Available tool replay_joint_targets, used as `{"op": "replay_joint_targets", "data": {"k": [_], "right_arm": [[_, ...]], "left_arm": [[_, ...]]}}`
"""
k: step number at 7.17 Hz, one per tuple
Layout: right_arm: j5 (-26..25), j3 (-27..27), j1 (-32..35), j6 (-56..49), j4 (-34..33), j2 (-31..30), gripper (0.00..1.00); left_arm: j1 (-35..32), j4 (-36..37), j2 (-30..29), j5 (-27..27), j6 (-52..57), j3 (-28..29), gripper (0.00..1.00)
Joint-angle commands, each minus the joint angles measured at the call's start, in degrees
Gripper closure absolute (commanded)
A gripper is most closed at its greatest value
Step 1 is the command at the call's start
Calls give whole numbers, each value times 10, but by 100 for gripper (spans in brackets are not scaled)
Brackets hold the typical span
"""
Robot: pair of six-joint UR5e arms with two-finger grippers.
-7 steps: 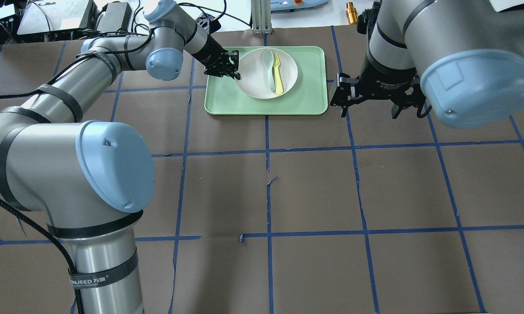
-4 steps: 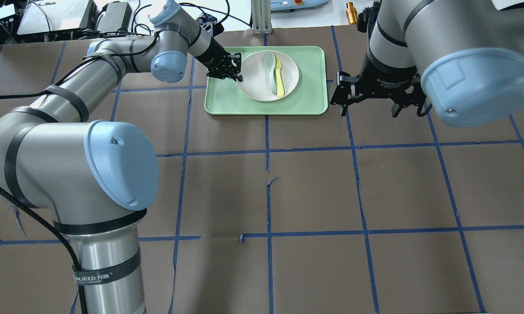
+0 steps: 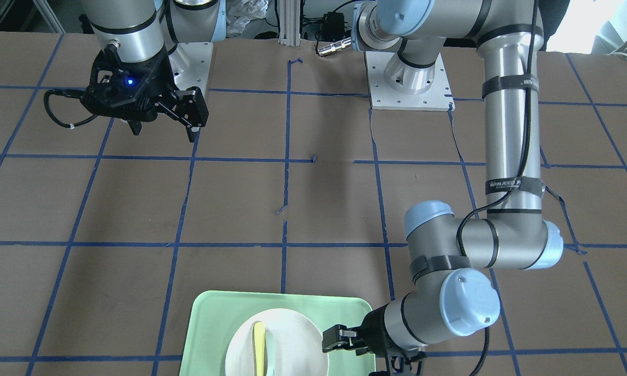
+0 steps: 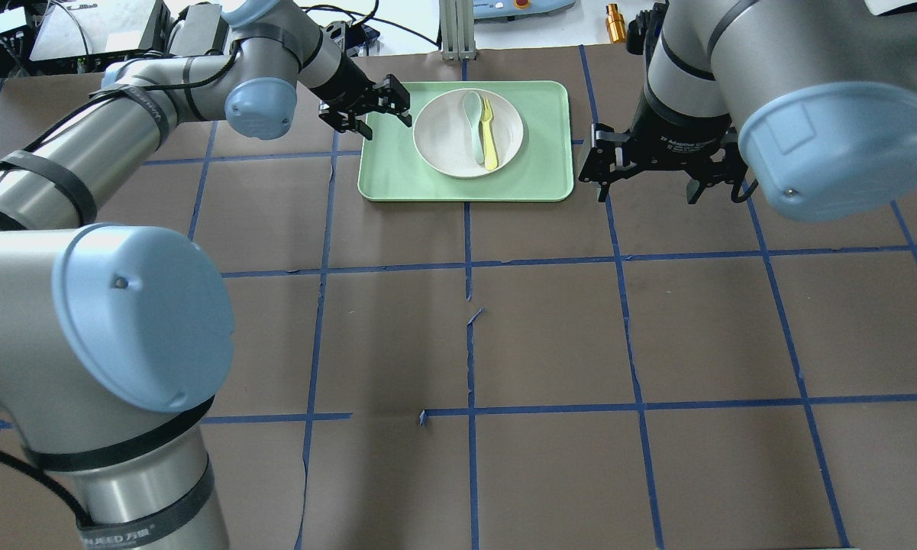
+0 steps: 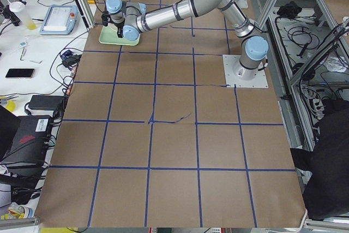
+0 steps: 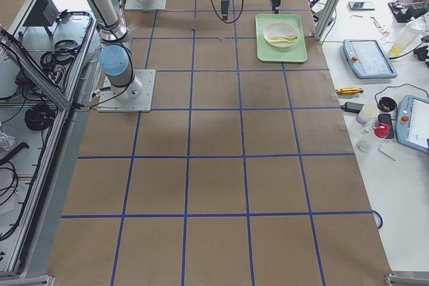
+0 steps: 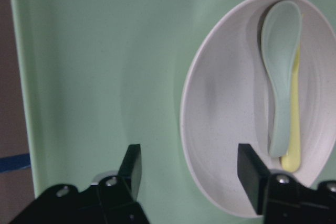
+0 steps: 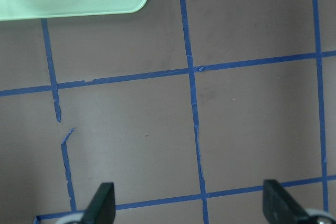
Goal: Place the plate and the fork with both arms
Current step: 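Withdraw the left gripper back toward the robot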
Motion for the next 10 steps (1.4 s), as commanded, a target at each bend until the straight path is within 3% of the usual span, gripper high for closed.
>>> {"op": "replay_joint_targets", "data": {"k": [1,2,3,5,6,10], "right_arm": [[0,0,0,0,0,0,0],[0,0,0,0,0,0,0],[0,0,1,0,0,0,0],[1,-1,0,0,0,0,0],[1,-1,0,0,0,0,0],[4,-18,2,-8,-4,21,0]], "left_arm": [[13,-30,143,122,2,-130,0],[11,-35,221,185,1,-204,0],[10,-93,287,198,-1,-236,0],[7,-270,389,196,1,-207,0],[7,-313,415,195,1,-187,0],[-5,-317,439,196,1,-188,0]]}}
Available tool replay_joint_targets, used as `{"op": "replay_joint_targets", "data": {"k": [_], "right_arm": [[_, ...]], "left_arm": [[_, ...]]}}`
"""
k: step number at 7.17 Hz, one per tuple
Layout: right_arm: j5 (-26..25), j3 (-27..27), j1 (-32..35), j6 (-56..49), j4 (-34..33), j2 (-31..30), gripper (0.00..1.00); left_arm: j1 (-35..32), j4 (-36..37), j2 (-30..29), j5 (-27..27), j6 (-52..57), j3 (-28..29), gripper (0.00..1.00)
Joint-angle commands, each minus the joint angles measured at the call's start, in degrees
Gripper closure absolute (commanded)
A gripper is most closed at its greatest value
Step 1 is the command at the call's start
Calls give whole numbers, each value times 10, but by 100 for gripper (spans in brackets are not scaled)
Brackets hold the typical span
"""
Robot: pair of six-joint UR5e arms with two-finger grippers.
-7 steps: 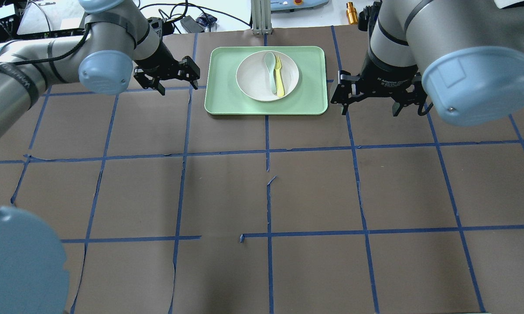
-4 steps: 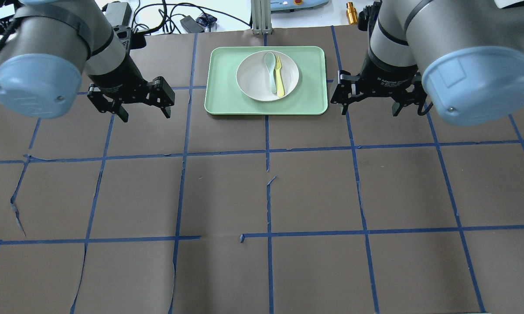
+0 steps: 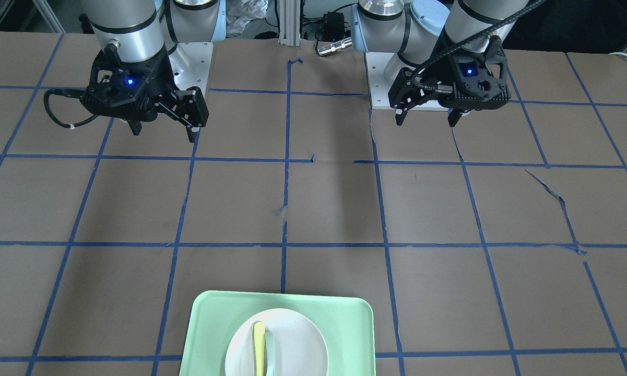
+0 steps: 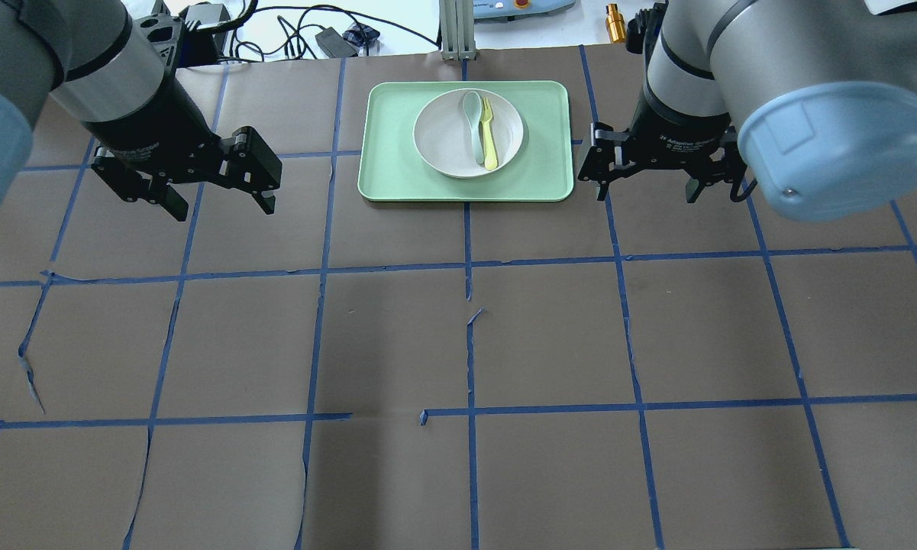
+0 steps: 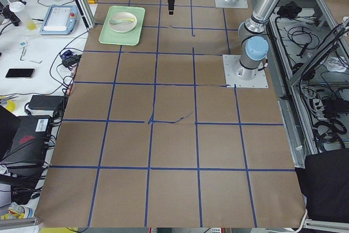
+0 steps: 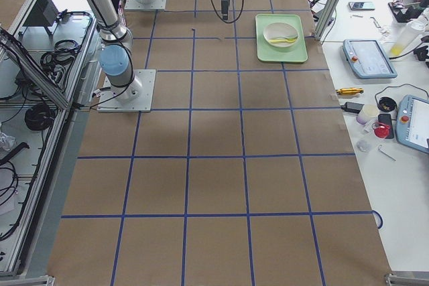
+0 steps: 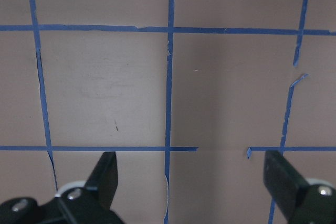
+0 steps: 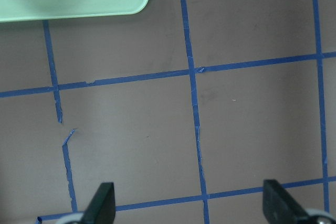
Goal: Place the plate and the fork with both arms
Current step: 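Reach the right gripper over the plate and grasp the yellow fork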
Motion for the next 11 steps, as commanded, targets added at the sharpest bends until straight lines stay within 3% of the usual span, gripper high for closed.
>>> {"op": "replay_joint_targets", "data": {"k": [1,5,6,9,10,11], "right_arm": [[6,-68,6,-9,7,75,0],[46,-315,53,-22,2,351,0],[46,-343,54,-18,-1,398,0],[49,-379,55,-5,-120,494,0],[49,-394,55,-10,-120,509,14],[49,-396,54,-8,-124,516,45]], "left_arm": [[-2,0,1,2,0,-3,0],[-2,3,-6,1,-5,-4,0],[-2,3,-7,1,-4,-5,0],[-2,4,-10,1,-6,-11,0],[-2,5,-10,1,-4,-11,0],[-2,5,-12,1,-7,-12,0]]}}
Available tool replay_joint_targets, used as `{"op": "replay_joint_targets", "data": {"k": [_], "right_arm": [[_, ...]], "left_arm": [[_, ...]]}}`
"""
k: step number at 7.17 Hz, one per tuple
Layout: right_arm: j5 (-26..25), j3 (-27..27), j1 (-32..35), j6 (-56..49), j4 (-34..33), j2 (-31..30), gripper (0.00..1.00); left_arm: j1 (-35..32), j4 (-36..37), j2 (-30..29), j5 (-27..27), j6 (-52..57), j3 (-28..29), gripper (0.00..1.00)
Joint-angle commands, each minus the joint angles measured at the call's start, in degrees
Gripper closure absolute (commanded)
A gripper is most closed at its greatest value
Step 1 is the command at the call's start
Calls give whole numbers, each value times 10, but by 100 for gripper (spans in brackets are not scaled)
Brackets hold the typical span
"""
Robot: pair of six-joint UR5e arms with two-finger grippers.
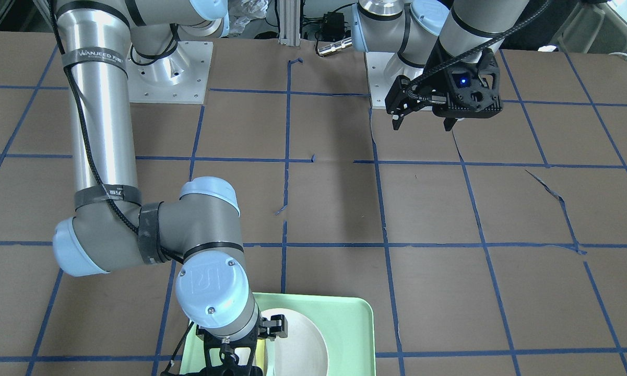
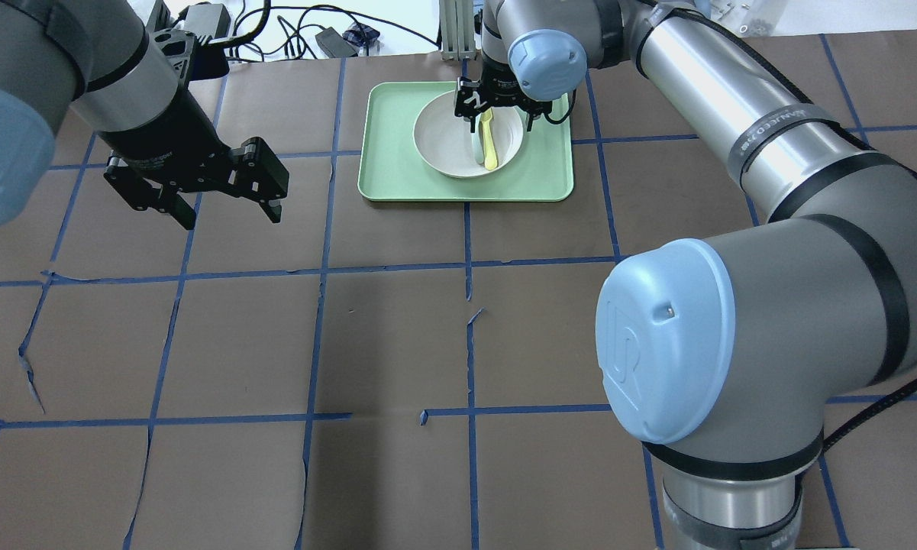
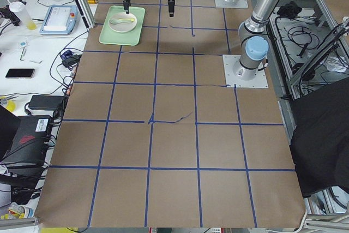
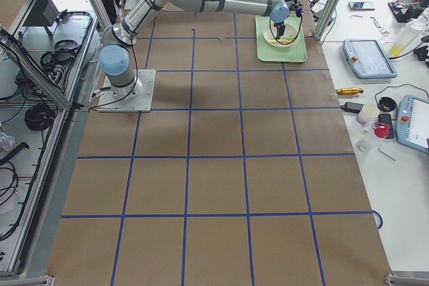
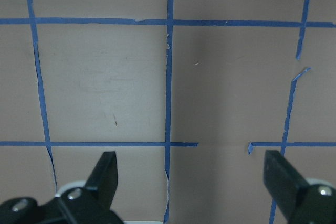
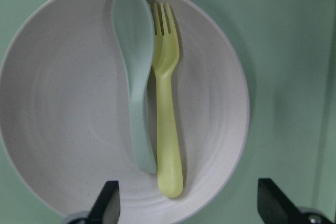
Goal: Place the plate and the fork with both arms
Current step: 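Reach the right gripper over the plate and grasp the yellow fork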
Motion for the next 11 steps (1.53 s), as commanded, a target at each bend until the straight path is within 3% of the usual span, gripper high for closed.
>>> {"op": "replay_joint_targets", "data": {"k": [1,11], "right_arm": [[0,-8,0,6,-10,18,49],[10,-7,0,10,-38,44,54]], "left_arm": [[0,0,-2,0,-3,-1,0],[0,1,-4,0,0,-1,0]]}}
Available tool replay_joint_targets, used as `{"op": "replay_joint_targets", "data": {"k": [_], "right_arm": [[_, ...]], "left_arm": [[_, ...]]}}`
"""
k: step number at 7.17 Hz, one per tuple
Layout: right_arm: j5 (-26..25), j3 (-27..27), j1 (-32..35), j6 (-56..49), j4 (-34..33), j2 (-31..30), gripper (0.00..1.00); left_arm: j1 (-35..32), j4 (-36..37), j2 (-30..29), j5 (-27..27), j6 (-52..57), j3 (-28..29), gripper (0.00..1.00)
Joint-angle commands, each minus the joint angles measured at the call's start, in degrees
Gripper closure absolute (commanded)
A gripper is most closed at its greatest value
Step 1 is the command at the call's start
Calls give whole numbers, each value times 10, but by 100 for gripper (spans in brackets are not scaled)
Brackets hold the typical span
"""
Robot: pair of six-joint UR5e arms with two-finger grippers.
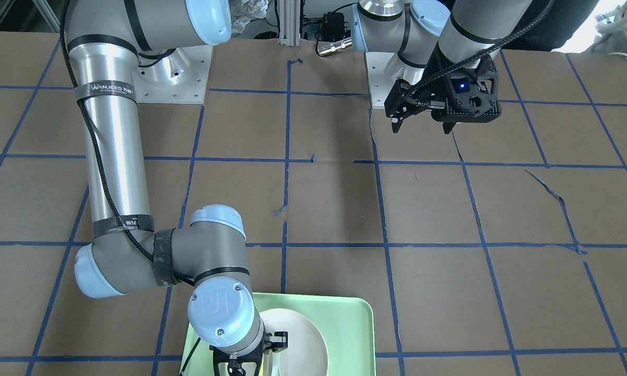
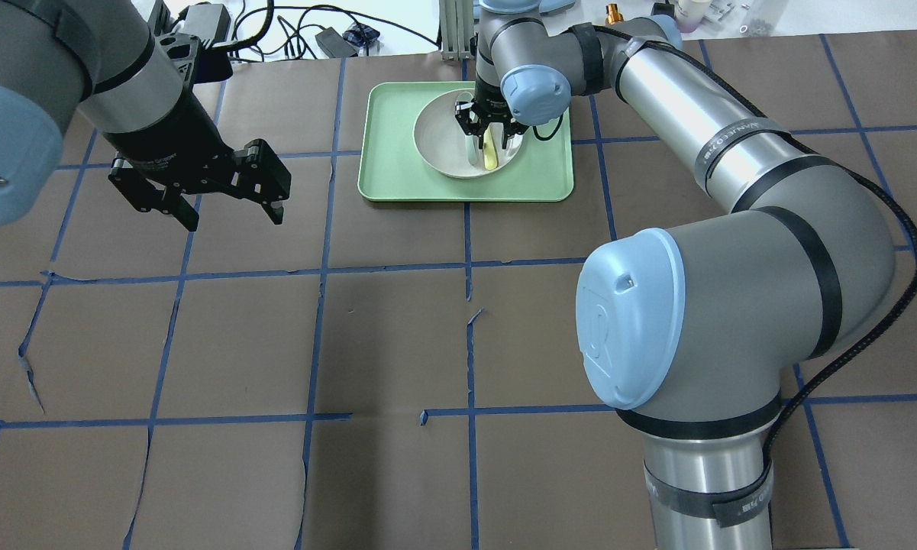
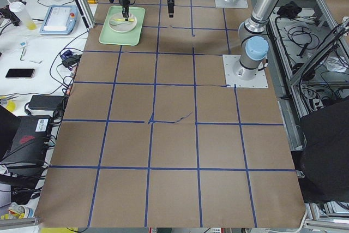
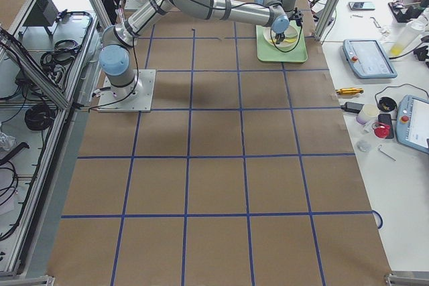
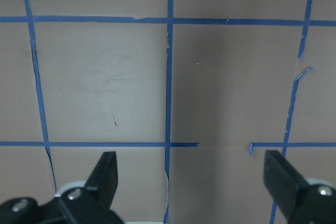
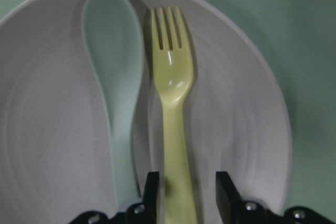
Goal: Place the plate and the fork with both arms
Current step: 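Lift the yellow fork out of the plate with the right gripper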
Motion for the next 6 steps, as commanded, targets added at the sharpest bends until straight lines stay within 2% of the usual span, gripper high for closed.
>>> {"op": "replay_joint_targets", "data": {"k": [1,2,6], "right_arm": [[0,1,0,4,0,0,67],[0,1,0,5,0,1,72],[1,1,0,11,0,-3,72]], "left_arm": [[0,0,0,0,0,0,0],[0,0,0,0,1,0,0],[0,0,0,0,-1,0,0]]}}
